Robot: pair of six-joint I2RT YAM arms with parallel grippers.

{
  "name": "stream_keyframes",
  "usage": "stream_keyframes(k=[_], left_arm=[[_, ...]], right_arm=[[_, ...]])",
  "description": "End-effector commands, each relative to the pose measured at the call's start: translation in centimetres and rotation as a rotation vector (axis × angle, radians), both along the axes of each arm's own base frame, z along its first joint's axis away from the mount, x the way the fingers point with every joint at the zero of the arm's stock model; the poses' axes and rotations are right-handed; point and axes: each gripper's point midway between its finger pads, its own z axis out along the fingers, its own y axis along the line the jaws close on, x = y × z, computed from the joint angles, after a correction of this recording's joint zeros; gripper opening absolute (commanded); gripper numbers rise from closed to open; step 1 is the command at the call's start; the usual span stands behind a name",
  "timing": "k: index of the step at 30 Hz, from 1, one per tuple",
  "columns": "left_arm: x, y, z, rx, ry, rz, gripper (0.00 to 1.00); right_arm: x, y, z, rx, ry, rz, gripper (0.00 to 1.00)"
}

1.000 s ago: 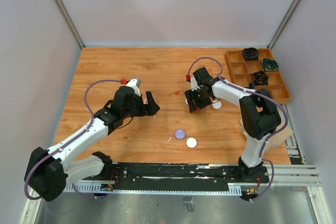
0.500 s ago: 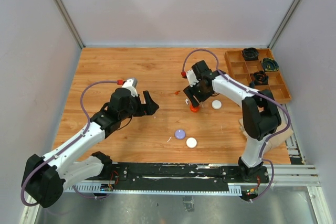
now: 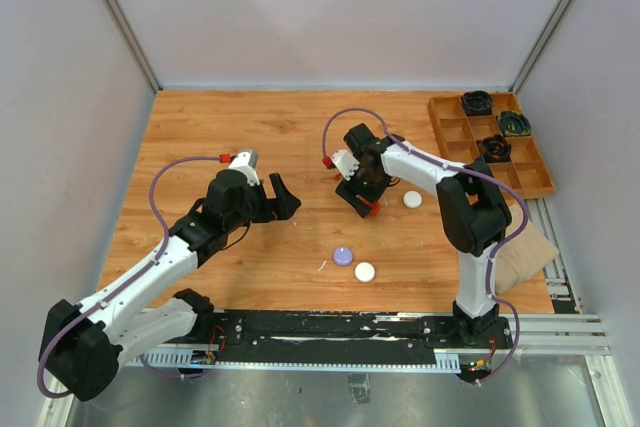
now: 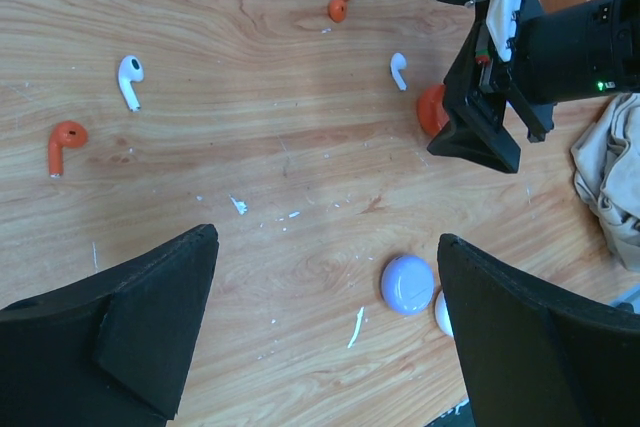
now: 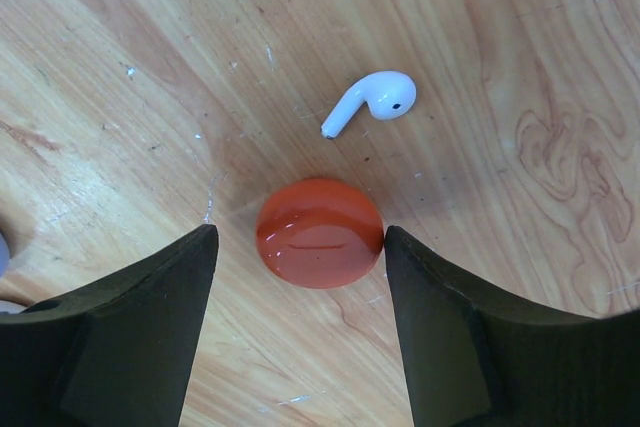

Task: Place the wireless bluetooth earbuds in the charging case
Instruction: Pick up the charging case at the center of the board.

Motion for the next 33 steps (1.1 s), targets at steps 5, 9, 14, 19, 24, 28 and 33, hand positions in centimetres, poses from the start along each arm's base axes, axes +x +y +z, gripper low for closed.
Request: stream_keyframes(k=[5, 9, 14, 19, 24, 28, 33], left_arm=[[0.3, -0.3, -0.2, -0.016, -0.011, -0.007, 0.96], [0.2, -0.7, -0.3, -0.038, -0.004, -0.014, 0.96], [0.2, -0.8, -0.4, -0.063, 0.001, -0.008, 0.96], [0.0, -1.3, 0.2, -0.115, 0.002, -0.018, 0.96], [-0.1, -1.8, 0.8, -0.150, -0.005, -0.038, 0.93], [-0.6, -2.5, 1.0, -0.185, -0.008, -0.079, 0.92], [-1.0, -3.6, 1.8, -0.214, -0.017, -0.146, 0.93]], right_arm=[[-0.7, -1.2, -2.0, -0.078, 0.034, 0.027, 0.63], [-1.2, -1.3, -2.5, -0.064, 0.033, 0.000, 0.55], [-1.1, -1.0, -1.2, -0.021, -0.021, -0.034, 0.47], [-1.1, 0.6, 1.8, 0.095, -0.110, -0.043, 0.45], [-1.9, 2.6, 4.5, 0.196, -0.194, -0.011, 0.45], [-3.1, 4.5, 6.5, 0.290, -0.261, 0.035, 0.44], [-3.7, 7.0, 9.4, 0.405, -0.375, 0.107, 0.43]])
